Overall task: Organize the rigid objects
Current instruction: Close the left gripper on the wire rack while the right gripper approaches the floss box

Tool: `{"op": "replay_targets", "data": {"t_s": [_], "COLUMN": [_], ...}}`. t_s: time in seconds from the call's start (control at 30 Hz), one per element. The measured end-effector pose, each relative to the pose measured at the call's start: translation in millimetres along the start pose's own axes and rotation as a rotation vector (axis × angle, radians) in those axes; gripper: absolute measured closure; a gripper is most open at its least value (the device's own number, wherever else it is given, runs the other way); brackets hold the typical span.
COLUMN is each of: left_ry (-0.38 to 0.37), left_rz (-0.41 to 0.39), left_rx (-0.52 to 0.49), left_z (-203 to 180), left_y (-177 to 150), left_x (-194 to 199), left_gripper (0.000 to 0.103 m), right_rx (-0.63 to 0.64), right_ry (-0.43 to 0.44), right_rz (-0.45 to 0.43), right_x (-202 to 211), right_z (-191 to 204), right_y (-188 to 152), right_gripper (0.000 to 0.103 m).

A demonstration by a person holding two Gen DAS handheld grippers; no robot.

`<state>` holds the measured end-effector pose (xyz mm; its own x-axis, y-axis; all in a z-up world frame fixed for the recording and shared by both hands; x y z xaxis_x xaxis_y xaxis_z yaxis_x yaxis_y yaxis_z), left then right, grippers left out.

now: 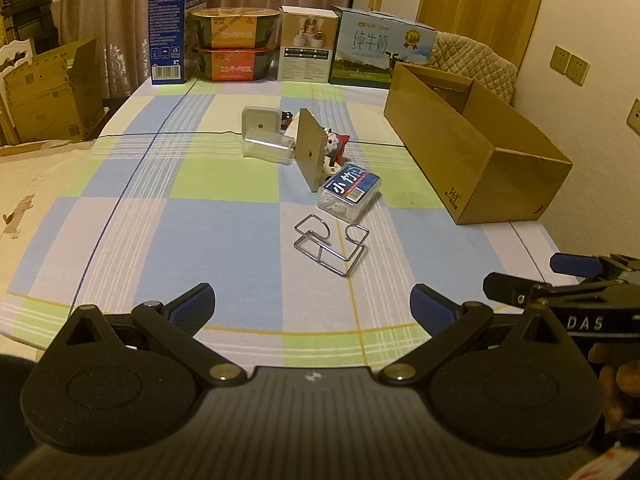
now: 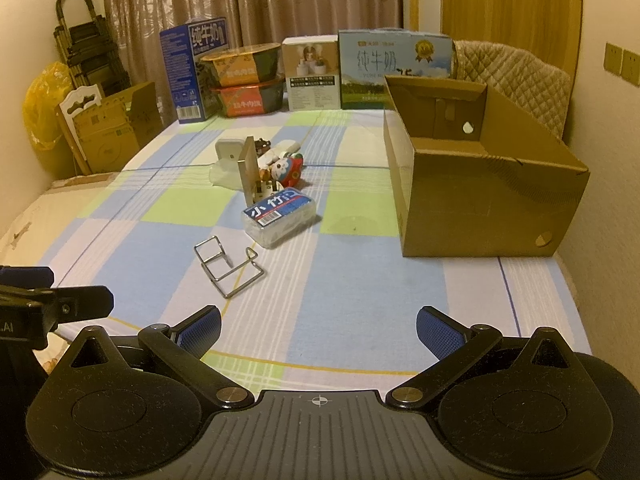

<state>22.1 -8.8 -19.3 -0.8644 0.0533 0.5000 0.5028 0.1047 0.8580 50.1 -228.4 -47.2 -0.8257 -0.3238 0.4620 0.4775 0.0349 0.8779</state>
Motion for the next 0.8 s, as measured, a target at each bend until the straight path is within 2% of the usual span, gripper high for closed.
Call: {"op": "replay_targets", "data": {"t_s": [0.2, 0.33, 0.47, 0.63, 0.8], "left_ry": [-0.049, -0.105, -0.198, -0.260, -0.299], "left_rz": [0.014, 0.021, 0.038, 0.056, 0.103], "left_rx": [-0.016, -0.130, -0.244, -0.365, -0.396], "left_z": [2.7, -2.9, -6.3, -7.6, -1.9], "left_y": [12.3, 22.5, 29.2, 20.1, 2.0], "left_x": [-14.9, -34.2, -58.9, -93.7, -131.6], "left_gripper": [0.001, 0.001, 0.001, 0.001, 0.001], "right_rx": [-0.002, 0.007, 0.012, 0.005, 0.001], "right_ry": [0.004, 0.018, 0.023, 0.046, 0.060], "right_rz": [-0.006, 0.001, 0.011, 0.038, 0.071], "right_x": [-8.2, -16.0, -26.7, -48.2, -70.7], "right_z": [-10.8, -17.4, -23.5, -25.9, -25.7], "right_y": [4.9, 6.2, 7.0, 6.2, -0.1], "right_gripper": [0.002, 0.002, 0.002, 0.002, 0.002]}}
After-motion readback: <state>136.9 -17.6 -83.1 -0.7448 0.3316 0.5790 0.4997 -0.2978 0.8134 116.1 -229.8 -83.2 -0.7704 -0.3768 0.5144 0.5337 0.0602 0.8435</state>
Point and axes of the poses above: each gripper's, at about its wrist camera, not at the fingertips, and x roughly against the way its jaws point, z to its left, y to its top, the point moved 3 cm from there along -x, roughly the way its jaws point, and after that the axes turned 15 degrees about -z, right-handed, at the moved point
